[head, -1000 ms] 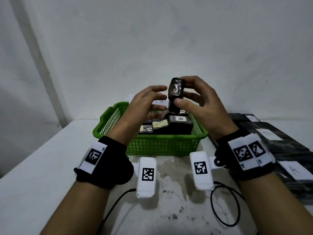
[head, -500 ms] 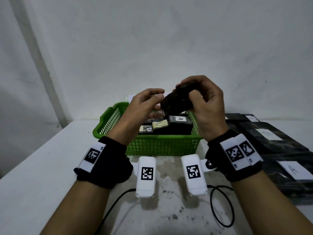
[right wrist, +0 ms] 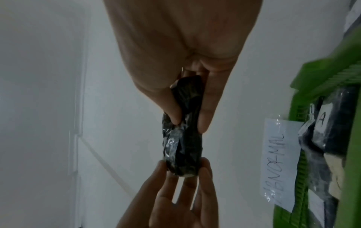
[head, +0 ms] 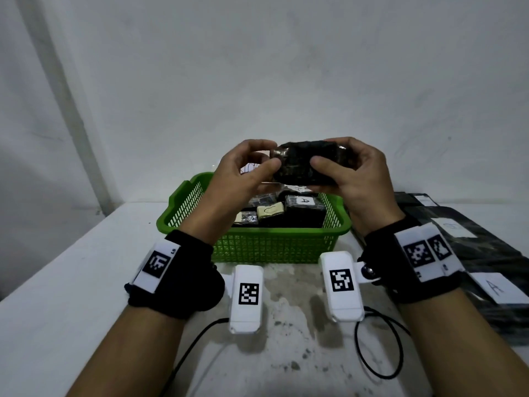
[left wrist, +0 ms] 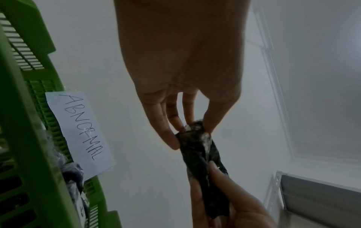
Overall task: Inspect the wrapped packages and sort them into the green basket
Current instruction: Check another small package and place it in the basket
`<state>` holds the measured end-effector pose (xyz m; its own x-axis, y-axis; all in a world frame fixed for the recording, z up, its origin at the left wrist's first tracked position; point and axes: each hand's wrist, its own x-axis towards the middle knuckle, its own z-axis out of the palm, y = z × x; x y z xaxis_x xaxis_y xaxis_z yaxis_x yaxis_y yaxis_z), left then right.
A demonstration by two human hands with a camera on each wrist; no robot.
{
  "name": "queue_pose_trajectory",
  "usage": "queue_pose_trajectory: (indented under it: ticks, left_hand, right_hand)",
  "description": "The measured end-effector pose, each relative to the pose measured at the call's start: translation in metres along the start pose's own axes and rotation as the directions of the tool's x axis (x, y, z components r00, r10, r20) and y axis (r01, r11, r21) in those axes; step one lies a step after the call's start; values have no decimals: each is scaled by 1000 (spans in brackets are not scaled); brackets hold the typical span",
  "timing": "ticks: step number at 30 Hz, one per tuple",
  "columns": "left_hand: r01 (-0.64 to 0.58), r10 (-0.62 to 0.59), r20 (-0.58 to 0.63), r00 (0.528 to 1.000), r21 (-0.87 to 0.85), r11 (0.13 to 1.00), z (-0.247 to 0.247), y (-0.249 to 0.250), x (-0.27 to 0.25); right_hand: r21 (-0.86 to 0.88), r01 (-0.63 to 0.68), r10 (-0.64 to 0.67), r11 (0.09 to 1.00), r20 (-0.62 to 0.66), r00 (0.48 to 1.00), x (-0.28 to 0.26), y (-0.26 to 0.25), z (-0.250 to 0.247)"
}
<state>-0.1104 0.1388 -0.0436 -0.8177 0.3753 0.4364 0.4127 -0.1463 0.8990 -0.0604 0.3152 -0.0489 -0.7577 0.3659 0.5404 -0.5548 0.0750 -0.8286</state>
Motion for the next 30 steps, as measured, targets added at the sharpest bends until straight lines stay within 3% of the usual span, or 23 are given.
queue_pose_trajectory:
  ticks: [4,6,9,13,16,21,24,28,30]
  left_hand:
    - [45,-43,30,999,-62,997,-1,0,1]
    - [29,-28,11,1000,-57,998,-1,-1,1]
    - [-18,18,-34,999,3,1000,-2,-5,2]
    - [-51,52,-29,998,32,998,-3,-7,2]
    - [-56,56,7,998,-27,998,0,-7,1]
    - [-20,30,103,994,-96,995,1,-9,2]
    - [-35,44,108,993,-82,996,2,-10,2]
    - [-34,15,143,990,132,991,-3,-17,4]
    - [11,-31,156,987,125,992,-4,-17,2]
  right_hand:
    - [50,-83,82,995,14,997,3,-1,-3]
    - [-70,-102,101,992,-15,995,5,6,-6]
    - [-353,53,-51,934,15,999,5,13,-8]
    - [-359,136,-38,923,268,963,-1,10,-1]
    - [-355,141,-61,924,228,972,-2,14,4]
    - [-225,141,-132,964,58,990,-2,15,7]
    - [-97,91,-89,991,27,996,-1,12,7]
    - [256,-172,107,951,252,962,0,3,4]
    - [380,-262,147,887,306,941,-3,-2,2]
